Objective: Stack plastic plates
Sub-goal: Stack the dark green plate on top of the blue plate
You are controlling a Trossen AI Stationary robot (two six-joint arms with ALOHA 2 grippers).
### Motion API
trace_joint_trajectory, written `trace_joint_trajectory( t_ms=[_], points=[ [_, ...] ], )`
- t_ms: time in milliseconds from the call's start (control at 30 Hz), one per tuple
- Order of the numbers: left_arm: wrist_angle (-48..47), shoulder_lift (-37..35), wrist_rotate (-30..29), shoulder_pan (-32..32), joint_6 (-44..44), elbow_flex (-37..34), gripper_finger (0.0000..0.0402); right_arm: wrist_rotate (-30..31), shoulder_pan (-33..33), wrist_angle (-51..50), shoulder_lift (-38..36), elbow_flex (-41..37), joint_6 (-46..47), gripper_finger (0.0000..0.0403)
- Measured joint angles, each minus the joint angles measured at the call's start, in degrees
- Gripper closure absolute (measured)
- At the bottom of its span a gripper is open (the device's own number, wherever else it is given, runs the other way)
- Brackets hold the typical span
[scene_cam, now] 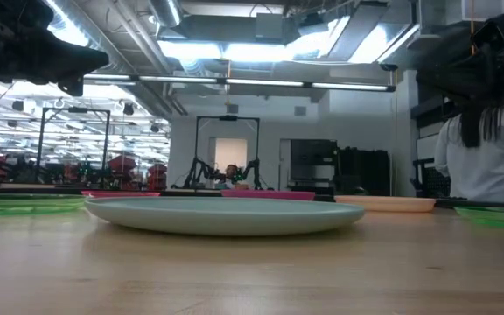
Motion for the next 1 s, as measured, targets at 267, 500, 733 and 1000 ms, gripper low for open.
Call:
trace_joint_trajectory(
  t_ms=[267,500,733,1000],
  points=[
    [8.51,0.00,-1.56,0.00,6.21,-0.03,0.0392,-0.08,0.01,0.10,0.00,-0.02,-0.09,0.0398],
    [17.04,2.29,-1.24,0.32,7.70,0.00,0.0392,0.81,0.01,-0.28,1.33,0.00,-1.61,0.0398],
    [25.91,10.87,-0.17,0.39,1.58,0.01,0.0393,2.70,0.01,0.21,4.54,0.00,-1.91,0.0398],
    [27.20,26.82,-0.14,0.35,-2.43,6.42,0.0400,1.38,0.01,2.70,8.35,0.00,-3.66,0.0398]
  ],
)
